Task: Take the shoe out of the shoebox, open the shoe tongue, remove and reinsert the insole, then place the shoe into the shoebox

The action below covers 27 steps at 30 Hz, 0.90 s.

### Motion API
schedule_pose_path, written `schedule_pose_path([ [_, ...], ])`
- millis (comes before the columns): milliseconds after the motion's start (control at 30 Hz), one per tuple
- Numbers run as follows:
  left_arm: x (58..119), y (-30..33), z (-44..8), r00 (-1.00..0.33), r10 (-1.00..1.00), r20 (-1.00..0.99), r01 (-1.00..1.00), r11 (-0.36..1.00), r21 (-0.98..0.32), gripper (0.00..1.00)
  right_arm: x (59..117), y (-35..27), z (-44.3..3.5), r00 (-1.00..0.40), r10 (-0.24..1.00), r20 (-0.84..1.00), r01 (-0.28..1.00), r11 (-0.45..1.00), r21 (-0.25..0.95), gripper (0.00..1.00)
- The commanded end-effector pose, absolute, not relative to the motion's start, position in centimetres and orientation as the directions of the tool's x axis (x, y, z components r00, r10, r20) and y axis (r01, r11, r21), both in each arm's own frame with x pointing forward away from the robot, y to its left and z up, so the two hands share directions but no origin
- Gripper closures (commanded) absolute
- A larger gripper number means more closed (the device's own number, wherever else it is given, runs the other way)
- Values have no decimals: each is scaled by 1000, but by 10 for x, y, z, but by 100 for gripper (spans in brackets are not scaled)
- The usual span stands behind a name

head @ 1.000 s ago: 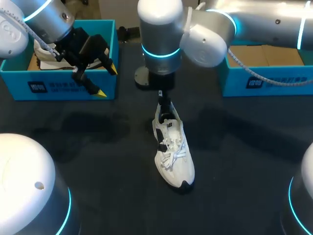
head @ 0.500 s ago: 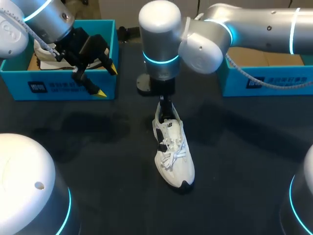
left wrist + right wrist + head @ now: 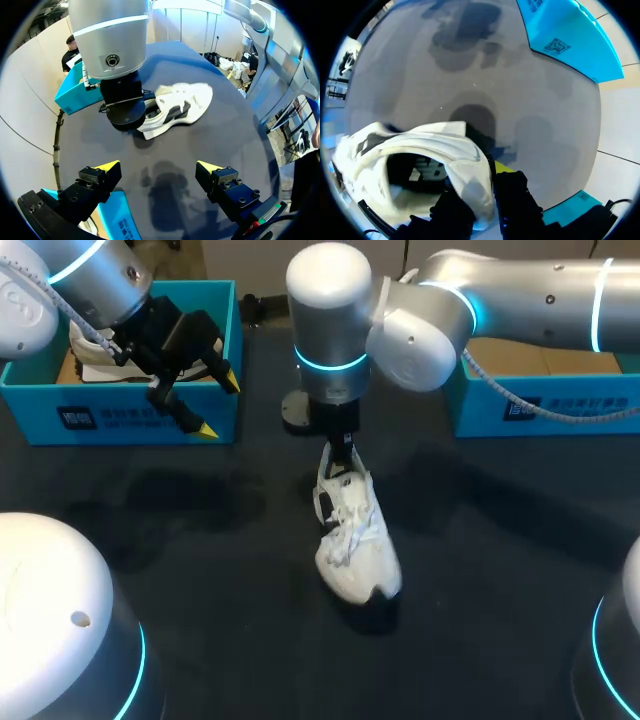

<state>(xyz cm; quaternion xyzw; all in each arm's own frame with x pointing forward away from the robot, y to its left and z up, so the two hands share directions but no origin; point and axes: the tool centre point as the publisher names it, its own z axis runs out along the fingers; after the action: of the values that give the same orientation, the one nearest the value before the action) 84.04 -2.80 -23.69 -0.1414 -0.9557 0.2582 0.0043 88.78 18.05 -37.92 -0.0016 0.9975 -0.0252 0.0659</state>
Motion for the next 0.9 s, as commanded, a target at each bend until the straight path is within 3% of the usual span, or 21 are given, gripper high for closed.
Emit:
schedule_pose_path([
  [33, 839, -28, -237, -960, 272, -66, 268, 827, -493, 0, 882, 178, -362, -990, -6, -144, 2, 999, -55, 100],
  [300, 839, -28, -237, -960, 272, -66, 268, 827, -493, 0, 870, 166, -296, -990, -9, -141, 6, 994, -105, 100],
  [900, 839, -28, -237, -960, 272, -66, 268, 827, -493, 0, 883, 125, -164, -972, 101, -212, 122, 989, -89, 100],
])
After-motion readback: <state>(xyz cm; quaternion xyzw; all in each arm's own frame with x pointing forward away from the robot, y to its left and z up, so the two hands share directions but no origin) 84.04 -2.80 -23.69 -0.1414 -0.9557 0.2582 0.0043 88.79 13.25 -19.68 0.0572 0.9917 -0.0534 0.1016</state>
